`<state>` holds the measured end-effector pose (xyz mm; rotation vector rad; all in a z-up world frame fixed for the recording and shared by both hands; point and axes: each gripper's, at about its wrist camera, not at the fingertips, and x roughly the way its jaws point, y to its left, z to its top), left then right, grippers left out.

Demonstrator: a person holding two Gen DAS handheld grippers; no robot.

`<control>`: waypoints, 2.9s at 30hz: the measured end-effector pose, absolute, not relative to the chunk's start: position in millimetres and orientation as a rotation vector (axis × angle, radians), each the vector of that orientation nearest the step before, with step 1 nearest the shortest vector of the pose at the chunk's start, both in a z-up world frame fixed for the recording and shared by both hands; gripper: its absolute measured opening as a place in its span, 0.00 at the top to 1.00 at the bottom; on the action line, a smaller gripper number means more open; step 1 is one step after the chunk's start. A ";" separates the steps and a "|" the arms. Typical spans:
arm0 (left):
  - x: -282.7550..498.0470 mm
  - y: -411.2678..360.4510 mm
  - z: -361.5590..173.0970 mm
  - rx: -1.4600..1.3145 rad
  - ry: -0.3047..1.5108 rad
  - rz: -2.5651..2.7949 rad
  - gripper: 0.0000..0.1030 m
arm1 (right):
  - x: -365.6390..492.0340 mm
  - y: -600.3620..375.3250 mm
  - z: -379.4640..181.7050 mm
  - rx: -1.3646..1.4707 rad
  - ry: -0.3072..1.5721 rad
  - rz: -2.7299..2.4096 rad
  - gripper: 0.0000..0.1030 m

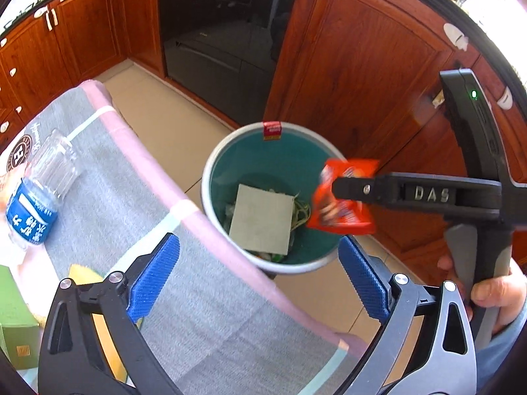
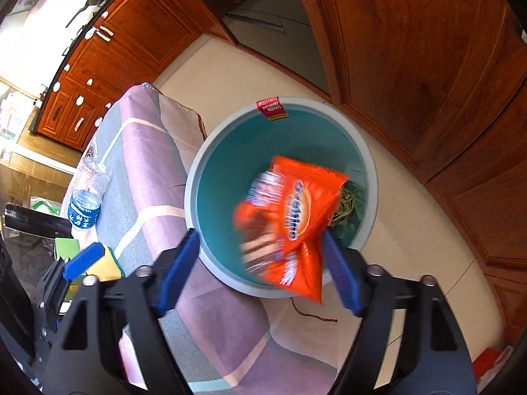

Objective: Collect trash
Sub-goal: 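Carry paper towel and Ovaltine wrapper over the bin and open both tools, then move both tools back over the table toward the red bag and sponge, then grasp the red plastic bag with the left tool while the right tool grasps the yellow sponge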

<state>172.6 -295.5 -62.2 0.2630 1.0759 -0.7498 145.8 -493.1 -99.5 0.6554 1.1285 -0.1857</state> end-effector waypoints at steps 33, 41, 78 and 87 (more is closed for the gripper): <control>119.8 -159.3 -27.0 0.146 1.050 -0.595 0.05 | 109.8 -393.4 -63.3 0.621 1.174 -0.142 0.16; 97.5 -89.3 -27.0 0.101 1.040 -0.498 0.05 | 100.6 -341.8 -56.9 0.580 1.193 -0.087 0.16; 64.6 78.2 -105.7 -0.045 1.165 -0.296 0.04 | 102.6 -143.1 -112.5 0.204 1.439 0.105 0.16; 76.6 51.4 -102.6 -0.134 1.144 -0.426 0.11 | 105.3 -144.7 -118.9 0.216 1.444 0.115 0.16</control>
